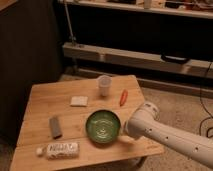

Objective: Push the ceramic bowl across the table

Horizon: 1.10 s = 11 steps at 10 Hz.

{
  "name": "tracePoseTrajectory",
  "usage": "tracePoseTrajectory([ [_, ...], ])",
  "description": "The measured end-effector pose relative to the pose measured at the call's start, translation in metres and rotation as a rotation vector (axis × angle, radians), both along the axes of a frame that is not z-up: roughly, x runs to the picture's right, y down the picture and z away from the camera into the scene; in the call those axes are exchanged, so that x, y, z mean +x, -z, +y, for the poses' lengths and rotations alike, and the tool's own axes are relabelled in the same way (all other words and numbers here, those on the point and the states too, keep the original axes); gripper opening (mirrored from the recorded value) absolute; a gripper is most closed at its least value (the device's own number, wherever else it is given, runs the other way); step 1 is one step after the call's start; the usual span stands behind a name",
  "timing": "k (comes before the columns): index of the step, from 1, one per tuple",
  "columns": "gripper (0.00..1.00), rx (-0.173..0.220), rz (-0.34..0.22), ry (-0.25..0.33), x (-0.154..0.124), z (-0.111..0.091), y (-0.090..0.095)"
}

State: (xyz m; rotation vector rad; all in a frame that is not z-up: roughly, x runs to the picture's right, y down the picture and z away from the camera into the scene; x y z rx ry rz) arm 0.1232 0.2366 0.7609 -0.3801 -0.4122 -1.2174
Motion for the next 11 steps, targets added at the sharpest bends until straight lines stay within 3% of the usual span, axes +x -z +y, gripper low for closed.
tracePoseTrajectory([
  [3, 0.07, 0.022, -0.003, -0.010, 0.015, -0.005, 0.005],
  [4, 0.02, 0.019, -0.010, -0.002, 0.013, -0.004, 0.006],
  [11, 0.00, -0.063, -0.039, 0.036, -0.008, 0.006, -0.015],
])
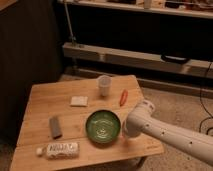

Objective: Push the ceramic bowl across the table

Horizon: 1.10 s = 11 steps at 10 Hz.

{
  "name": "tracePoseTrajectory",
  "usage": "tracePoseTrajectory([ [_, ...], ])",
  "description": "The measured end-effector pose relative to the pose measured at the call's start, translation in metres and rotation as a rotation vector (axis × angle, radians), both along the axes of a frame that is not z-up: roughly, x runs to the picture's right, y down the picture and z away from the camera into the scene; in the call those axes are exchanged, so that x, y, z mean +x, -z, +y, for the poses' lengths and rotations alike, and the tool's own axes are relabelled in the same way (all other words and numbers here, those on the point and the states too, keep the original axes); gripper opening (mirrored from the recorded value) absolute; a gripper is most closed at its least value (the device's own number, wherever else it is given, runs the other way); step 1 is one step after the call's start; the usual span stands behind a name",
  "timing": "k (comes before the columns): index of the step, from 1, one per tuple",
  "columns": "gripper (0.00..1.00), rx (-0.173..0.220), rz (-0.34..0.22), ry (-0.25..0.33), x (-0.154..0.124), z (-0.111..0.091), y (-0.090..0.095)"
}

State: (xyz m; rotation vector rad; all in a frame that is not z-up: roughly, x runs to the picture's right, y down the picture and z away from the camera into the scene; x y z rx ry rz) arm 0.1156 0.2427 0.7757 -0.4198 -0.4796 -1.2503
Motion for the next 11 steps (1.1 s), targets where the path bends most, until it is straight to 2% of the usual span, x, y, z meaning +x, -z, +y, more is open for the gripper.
tracePoseTrajectory([
  [4, 0.00, -0.019, 0.009, -0.031, 0.008, -0.009, -0.013],
  [6, 0.02, -0.037, -0.027, -0.066, 0.008, -0.011, -0.016],
  [7, 0.07, -0.070, -0.074, -0.095, 0.006, -0.010, -0.020],
  [8, 0.07, -0.105, -0.104, -0.090, 0.002, -0.008, -0.022],
  [9, 0.03, -0.111, -0.108, -0.062, -0.004, -0.008, -0.021],
  [11, 0.00, -0.077, -0.054, 0.018, -0.017, -0.010, -0.021],
])
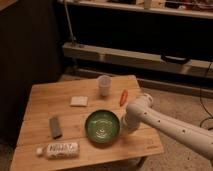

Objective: Push the ceramic bowl across the table

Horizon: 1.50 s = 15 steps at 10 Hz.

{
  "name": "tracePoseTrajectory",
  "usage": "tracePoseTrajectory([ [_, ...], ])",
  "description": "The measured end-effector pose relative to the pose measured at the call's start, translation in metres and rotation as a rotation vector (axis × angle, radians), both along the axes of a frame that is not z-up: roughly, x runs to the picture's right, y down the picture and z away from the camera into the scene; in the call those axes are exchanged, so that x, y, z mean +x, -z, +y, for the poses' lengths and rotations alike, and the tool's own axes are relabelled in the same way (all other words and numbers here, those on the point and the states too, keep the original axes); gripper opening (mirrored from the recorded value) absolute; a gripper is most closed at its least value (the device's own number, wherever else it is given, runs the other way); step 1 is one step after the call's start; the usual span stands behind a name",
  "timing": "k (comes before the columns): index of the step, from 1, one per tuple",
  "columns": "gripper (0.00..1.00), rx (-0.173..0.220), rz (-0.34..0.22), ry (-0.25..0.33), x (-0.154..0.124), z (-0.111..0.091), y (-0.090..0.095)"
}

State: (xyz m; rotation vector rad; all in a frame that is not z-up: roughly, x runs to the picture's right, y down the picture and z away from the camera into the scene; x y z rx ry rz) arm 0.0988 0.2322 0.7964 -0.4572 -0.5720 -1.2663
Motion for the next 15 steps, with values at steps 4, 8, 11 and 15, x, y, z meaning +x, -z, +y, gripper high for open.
tracePoseTrajectory([
  [4, 0.00, -0.014, -0.059, 0.068, -0.043, -0.009, -0.008],
  [8, 0.00, -0.001, -0.048, 0.109, -0.059, -0.014, -0.012],
  [11, 0.00, -0.004, -0.064, 0.146, -0.081, -0.021, -0.015],
  [15, 0.00, -0.002, -0.075, 0.190, -0.110, -0.021, -0.015],
])
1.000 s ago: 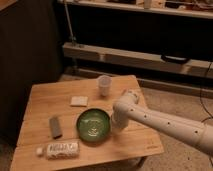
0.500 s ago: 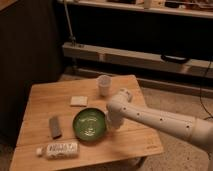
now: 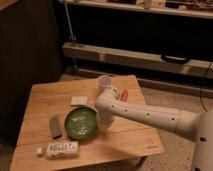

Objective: Push the ceramic bowl across the table

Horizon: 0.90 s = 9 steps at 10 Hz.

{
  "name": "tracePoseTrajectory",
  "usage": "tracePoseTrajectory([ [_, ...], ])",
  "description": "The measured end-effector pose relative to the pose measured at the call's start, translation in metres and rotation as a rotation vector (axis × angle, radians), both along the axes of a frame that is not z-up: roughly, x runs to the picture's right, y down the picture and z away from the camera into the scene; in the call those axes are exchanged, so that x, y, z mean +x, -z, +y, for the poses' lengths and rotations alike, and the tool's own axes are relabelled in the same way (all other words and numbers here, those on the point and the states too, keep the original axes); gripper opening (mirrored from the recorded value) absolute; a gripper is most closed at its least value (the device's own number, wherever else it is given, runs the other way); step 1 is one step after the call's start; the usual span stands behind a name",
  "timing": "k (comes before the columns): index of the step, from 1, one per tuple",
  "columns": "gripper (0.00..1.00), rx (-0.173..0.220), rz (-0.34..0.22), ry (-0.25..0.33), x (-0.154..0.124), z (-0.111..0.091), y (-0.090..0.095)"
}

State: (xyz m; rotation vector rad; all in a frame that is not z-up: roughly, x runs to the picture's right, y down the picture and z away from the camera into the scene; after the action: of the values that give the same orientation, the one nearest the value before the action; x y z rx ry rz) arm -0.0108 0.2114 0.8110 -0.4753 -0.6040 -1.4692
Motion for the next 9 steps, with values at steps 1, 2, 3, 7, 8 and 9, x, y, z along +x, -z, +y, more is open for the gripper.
tracePoseTrajectory([
  [1, 0.00, 0.001, -0.002, 0.003, 0.001, 0.000, 0.001],
  [2, 0.00, 0.002, -0.005, 0.005, 0.001, -0.002, 0.000],
  [3, 0.00, -0.001, -0.007, 0.012, -0.004, -0.002, -0.002],
  [7, 0.00, 0.005, -0.027, 0.023, -0.026, -0.009, -0.006],
  [8, 0.00, 0.005, -0.030, 0.027, -0.026, -0.009, -0.006],
  [9, 0.00, 0.005, -0.035, 0.037, -0.032, -0.011, -0.007],
])
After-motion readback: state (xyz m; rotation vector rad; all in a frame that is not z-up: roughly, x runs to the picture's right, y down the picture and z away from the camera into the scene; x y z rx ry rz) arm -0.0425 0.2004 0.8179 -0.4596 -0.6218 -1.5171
